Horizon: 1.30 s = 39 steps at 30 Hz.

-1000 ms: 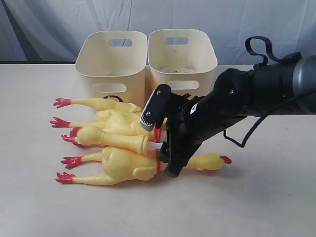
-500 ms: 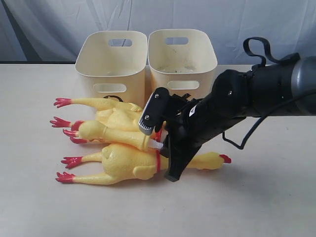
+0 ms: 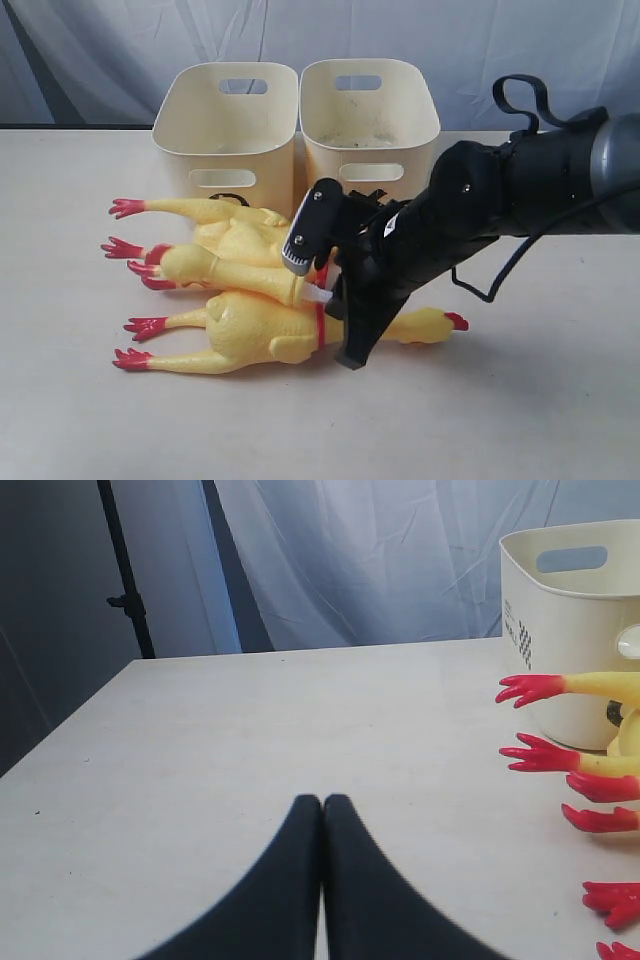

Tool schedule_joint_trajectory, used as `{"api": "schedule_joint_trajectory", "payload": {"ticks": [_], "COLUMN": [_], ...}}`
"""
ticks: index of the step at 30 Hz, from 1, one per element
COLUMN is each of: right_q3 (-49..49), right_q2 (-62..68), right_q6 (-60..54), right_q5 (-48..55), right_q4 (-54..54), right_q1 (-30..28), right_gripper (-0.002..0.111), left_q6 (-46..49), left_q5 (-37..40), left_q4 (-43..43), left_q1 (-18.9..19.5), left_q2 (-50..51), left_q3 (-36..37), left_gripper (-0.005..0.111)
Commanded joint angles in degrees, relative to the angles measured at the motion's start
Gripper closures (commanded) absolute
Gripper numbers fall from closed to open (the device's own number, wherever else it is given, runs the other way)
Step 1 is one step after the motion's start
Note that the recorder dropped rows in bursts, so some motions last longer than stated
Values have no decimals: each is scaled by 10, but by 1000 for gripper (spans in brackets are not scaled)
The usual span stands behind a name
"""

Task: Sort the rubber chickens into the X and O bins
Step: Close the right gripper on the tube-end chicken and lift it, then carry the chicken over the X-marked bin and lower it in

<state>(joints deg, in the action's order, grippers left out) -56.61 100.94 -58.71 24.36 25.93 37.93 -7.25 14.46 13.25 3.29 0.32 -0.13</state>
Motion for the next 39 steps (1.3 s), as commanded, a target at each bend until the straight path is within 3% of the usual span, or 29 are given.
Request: {"api": "schedule_joint_trajectory", "payload": {"ticks": [1, 25, 33, 39], "right_q3": [-12, -25, -25, -25], "right_q2": [-1, -134, -140, -129], "right_q6": [-15, -2, 118, 124], "right_q5": [30, 35, -175, -298], "right_q4": [0, 18, 25, 63], "right_q1": [-2, -2, -2, -8], "right_gripper": [109, 109, 109, 109], "left_q6": [-2, -2, -2, -2], "left_q5": [-7, -7, -7, -7], "left_q4": [-2, -2, -2, -2], "left_q1": [1, 1, 1, 1], "left_q2": [-3, -3, -3, -3], "left_q3": [1, 1, 1, 1], "left_gripper": [107, 107, 107, 107]}}
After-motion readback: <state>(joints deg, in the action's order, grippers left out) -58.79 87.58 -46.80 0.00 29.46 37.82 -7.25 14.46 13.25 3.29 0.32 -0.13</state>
